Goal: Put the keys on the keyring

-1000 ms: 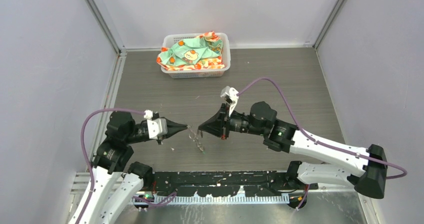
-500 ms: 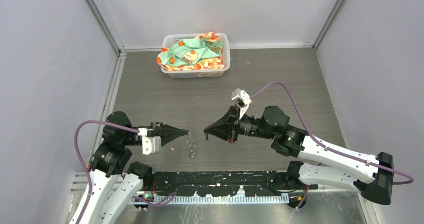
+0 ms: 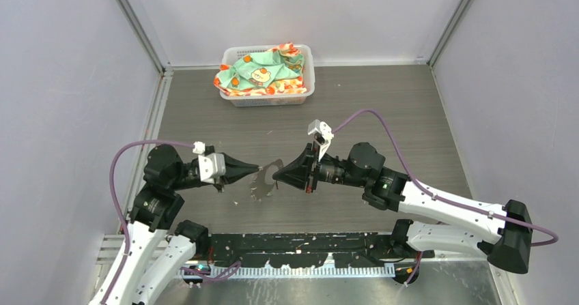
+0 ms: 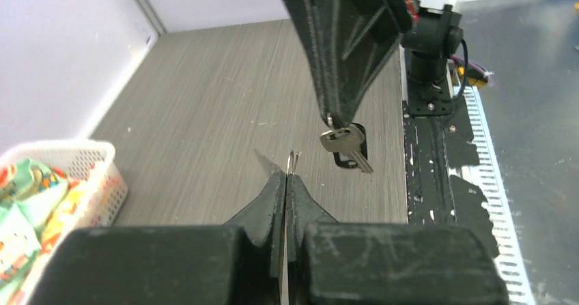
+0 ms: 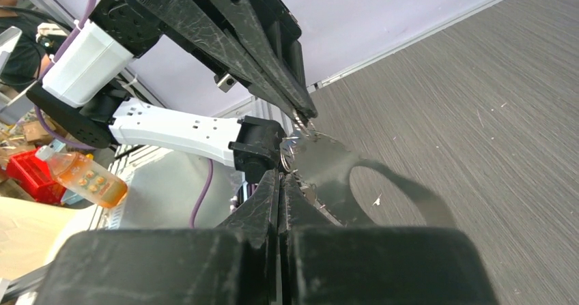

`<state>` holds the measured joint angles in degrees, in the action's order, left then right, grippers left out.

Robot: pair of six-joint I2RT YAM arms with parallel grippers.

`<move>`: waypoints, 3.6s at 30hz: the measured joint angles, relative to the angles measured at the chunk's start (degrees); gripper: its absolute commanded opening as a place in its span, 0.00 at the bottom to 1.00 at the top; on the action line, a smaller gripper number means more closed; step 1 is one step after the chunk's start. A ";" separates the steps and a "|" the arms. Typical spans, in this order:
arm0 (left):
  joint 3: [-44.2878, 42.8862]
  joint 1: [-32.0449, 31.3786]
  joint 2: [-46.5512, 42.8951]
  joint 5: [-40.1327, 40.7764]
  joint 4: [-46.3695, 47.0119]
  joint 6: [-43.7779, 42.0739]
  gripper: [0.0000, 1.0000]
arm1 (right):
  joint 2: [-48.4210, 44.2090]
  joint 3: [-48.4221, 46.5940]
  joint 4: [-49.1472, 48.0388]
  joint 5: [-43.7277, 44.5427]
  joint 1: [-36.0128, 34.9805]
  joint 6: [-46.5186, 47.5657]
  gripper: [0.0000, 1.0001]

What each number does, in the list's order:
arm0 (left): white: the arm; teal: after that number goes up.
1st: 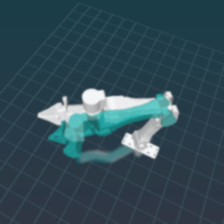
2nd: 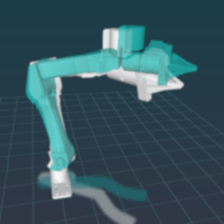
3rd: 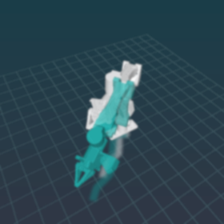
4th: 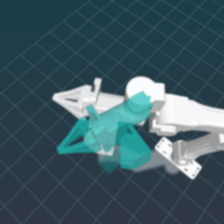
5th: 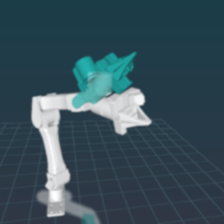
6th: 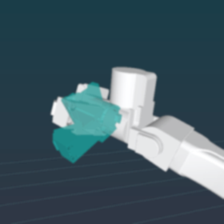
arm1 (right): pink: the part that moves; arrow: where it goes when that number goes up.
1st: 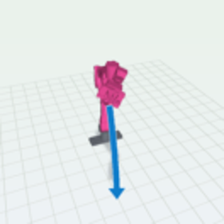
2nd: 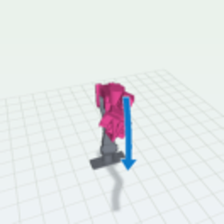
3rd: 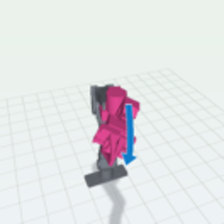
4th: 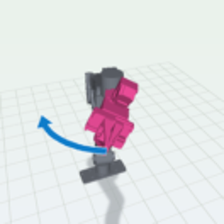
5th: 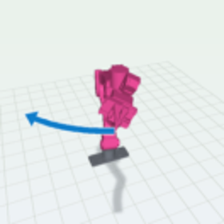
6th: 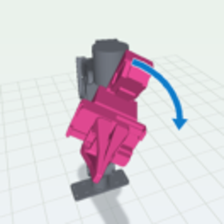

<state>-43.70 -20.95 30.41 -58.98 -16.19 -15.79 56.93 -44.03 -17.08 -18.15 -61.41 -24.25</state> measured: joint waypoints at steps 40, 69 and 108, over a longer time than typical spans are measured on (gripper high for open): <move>0.26 0.00 1.22 10.40 3.19 14.53 0.00 | 8.74 -2.49 -12.04 7.30 -0.52 -2.86 0.01; 0.94 0.00 0.44 9.86 3.26 13.44 0.01 | 9.60 -3.67 -10.29 13.44 -1.88 -1.44 0.01; 1.01 0.02 -0.35 9.75 3.23 10.82 0.00 | 9.46 -3.15 -8.85 18.58 -2.58 -3.61 0.01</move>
<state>-42.70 -20.93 30.06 -49.23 -12.95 -4.97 66.39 -47.18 -25.93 0.43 -63.99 -27.86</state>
